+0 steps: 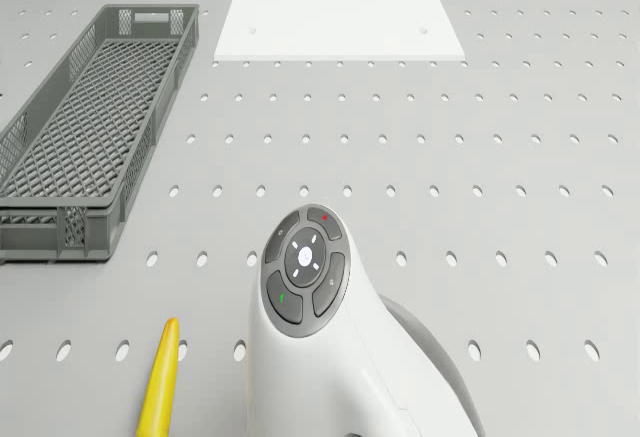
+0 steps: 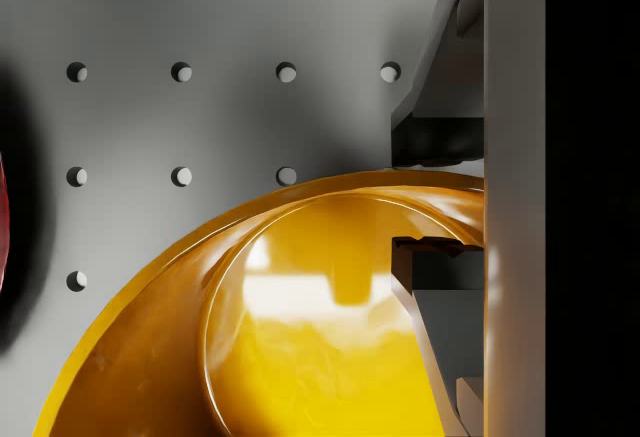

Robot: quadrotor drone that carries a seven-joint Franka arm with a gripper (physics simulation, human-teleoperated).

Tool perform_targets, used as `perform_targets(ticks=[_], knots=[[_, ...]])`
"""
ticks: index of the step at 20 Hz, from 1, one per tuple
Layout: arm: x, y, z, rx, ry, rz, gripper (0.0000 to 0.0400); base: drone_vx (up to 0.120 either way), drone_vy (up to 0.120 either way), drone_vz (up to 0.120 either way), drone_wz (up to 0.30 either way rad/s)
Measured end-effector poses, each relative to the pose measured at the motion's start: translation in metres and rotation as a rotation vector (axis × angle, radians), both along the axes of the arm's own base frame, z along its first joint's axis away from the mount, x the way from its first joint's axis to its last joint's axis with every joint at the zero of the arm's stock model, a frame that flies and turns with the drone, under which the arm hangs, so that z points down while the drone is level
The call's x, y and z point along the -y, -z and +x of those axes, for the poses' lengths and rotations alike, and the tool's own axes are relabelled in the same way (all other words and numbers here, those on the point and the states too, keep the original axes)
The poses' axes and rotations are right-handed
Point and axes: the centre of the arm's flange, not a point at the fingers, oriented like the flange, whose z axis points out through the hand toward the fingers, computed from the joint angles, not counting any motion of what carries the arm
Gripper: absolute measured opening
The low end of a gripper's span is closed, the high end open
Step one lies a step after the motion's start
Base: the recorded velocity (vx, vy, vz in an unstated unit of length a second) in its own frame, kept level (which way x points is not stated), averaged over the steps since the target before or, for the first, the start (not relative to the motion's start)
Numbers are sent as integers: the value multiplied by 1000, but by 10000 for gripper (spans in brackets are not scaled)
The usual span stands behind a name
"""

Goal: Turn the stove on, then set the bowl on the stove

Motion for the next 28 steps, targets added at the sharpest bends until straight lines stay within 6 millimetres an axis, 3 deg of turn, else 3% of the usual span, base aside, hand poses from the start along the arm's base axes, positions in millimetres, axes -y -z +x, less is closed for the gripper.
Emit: perform_targets(ticks=[15,28], knots=[[0,11,0,0,0,0,100,-120,120,120,0],[0,11,0,0,0,0,100,-120,6,0,0]])
